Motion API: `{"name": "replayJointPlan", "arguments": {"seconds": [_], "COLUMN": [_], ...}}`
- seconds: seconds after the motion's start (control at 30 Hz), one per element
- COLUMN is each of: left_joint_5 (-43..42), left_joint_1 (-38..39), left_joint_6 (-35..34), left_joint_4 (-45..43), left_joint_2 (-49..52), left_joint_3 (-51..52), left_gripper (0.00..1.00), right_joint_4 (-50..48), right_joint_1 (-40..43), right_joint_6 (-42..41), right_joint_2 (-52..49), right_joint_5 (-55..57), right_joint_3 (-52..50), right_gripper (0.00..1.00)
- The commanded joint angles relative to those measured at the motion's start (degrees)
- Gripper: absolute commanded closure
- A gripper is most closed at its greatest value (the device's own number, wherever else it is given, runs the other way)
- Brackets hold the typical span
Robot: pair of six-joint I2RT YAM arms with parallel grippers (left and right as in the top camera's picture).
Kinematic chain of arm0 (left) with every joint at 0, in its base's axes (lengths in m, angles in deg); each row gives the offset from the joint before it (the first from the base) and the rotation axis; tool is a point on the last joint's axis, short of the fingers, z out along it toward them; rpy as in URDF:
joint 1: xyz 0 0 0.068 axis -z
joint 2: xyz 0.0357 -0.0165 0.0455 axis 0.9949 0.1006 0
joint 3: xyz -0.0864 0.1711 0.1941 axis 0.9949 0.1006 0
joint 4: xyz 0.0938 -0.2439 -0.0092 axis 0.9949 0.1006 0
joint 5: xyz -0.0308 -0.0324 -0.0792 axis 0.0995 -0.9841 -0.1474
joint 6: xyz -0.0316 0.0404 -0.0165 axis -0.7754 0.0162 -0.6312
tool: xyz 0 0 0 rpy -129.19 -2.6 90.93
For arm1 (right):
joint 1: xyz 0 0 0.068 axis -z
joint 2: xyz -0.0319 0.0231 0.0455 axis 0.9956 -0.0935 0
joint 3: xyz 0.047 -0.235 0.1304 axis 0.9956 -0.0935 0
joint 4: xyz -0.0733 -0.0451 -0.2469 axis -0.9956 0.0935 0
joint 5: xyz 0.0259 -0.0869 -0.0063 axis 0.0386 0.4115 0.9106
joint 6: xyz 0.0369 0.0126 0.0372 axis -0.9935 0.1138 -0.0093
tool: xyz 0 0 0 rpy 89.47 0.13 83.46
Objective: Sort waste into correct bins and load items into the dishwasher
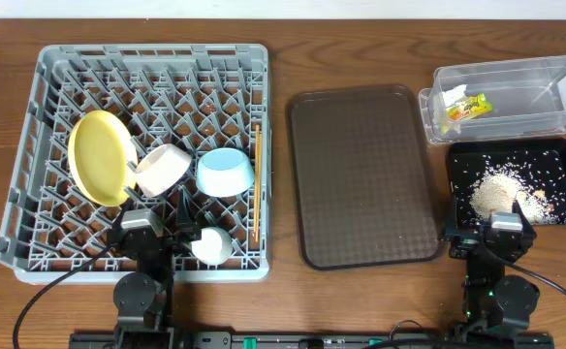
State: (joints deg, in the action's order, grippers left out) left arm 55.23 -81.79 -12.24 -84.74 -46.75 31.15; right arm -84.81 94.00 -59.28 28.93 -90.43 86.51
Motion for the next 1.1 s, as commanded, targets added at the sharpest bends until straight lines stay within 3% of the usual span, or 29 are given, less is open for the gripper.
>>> {"name": "replayJointPlan", "arguments": {"seconds": [0.0, 0.2, 1.07], "left_joint_5": [0.68, 0.66, 0.66], "left_joint_1": [-0.28, -0.28, -0.28], "left_joint_6": [-0.31, -0.31, -0.31], "left_joint_4": [0.46, 6.1, 5.75], "left_joint_2": [-0.35, -0.33, 0.13], "left_joint_3": [0.11, 0.11, 0.11], "left_gripper": [0.05, 0.05, 0.05], "right_joint_4": [0.04, 0.04, 0.04], "right_joint_1": [0.74, 0.74, 0.74], "right_joint_6": [-0.61, -0.61, -0.59], "right_joint_2": [0.35, 0.35, 0.35], "right_joint_5": [-0.04, -0.04, -0.04], "right_joint_3": [-0.22, -0.22, -0.22], "right_gripper": [0.01, 0.01, 0.01]}}
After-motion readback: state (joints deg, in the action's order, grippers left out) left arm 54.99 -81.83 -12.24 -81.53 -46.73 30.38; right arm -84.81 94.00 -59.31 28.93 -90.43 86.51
